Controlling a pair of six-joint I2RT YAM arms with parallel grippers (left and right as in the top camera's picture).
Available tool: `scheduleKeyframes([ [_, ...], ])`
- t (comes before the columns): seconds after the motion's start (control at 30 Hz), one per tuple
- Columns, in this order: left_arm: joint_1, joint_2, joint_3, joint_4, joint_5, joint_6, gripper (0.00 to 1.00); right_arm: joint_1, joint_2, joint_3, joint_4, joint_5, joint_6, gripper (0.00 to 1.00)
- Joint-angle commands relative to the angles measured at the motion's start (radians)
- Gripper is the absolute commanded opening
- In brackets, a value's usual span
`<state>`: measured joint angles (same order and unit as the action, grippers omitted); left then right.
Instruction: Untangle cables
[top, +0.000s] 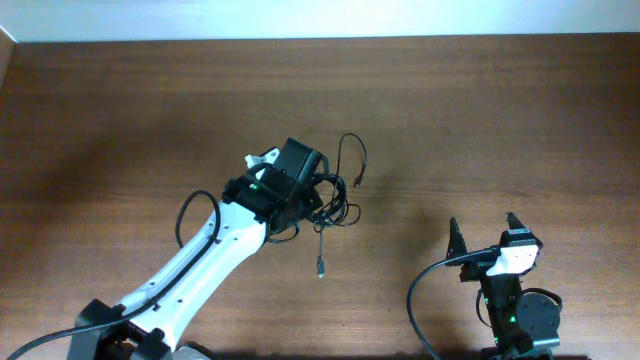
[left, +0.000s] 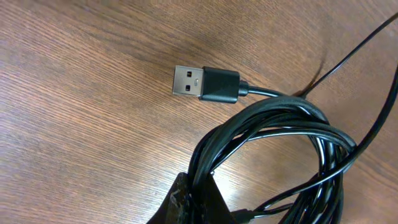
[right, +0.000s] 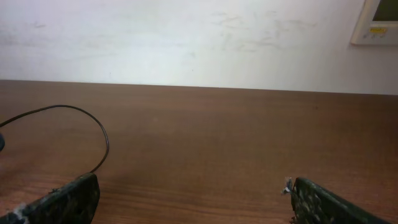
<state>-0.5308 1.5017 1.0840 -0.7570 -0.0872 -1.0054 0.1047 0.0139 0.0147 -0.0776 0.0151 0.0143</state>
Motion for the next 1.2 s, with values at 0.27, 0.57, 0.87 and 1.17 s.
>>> scheduleKeyframes([
  [0.27,0.005,-0.249,0.001,-0.153,-0.005,0.140,0.00,0.007,-0.006,-0.009,-0.002,0.008,-0.004,0.98],
  [0.57,-0.006,-0.256,0.000,0.058,0.132,0.140,0.00,0.007,-0.007,-0.009,-0.002,0.008,-0.003,0.98],
  [0.87,-0.015,-0.256,-0.002,0.038,0.132,0.067,0.00,0.007,-0.006,-0.009,-0.002,0.008,-0.003,0.98],
  [1.17,-0.128,-0.030,-0.003,0.023,0.127,-0.060,0.00,0.007,-0.006,-0.009,-0.002,0.008,-0.003,0.98],
])
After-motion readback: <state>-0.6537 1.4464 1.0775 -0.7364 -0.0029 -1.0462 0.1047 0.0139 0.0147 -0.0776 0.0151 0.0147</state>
